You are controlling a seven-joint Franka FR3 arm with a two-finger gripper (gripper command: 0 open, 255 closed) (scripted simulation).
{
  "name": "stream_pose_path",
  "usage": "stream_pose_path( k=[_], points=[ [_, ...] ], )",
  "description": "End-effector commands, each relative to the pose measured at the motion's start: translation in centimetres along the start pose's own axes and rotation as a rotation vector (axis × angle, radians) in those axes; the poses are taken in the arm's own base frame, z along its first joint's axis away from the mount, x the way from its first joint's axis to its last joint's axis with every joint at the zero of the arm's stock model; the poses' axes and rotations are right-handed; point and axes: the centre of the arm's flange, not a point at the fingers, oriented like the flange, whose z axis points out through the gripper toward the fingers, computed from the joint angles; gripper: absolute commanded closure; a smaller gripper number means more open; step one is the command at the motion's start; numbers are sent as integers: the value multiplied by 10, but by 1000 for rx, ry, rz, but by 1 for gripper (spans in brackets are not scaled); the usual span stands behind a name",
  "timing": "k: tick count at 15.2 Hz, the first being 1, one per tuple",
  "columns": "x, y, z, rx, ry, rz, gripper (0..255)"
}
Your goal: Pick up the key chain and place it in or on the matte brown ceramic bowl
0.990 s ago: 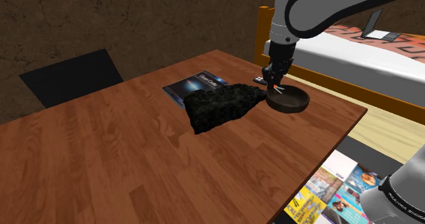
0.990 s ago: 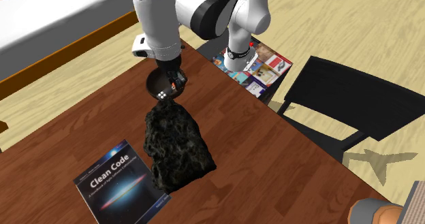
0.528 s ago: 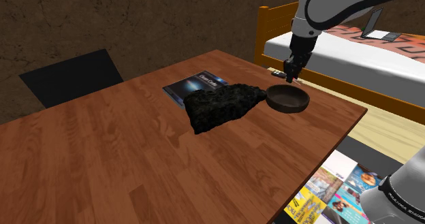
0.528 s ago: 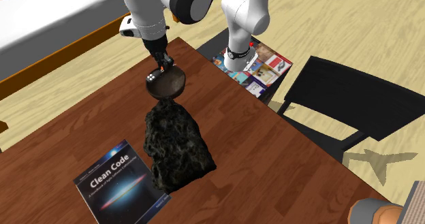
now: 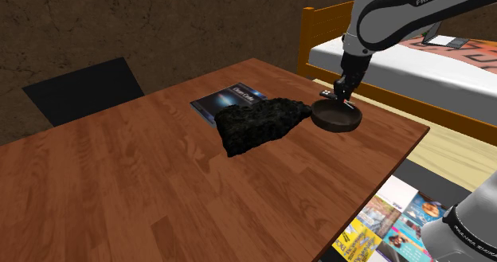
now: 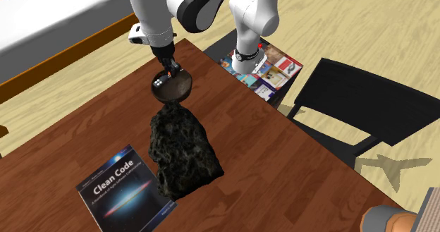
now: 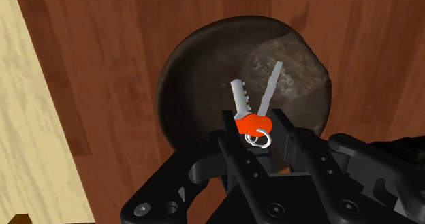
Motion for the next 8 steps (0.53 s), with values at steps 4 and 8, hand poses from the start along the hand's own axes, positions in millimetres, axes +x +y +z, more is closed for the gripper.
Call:
stream_pose_path(
  k=[4, 8],
  points=[
    [0, -1, 27, 0, 1, 0, 255],
    [-1, -1, 41, 0, 1, 0, 255]
  ],
)
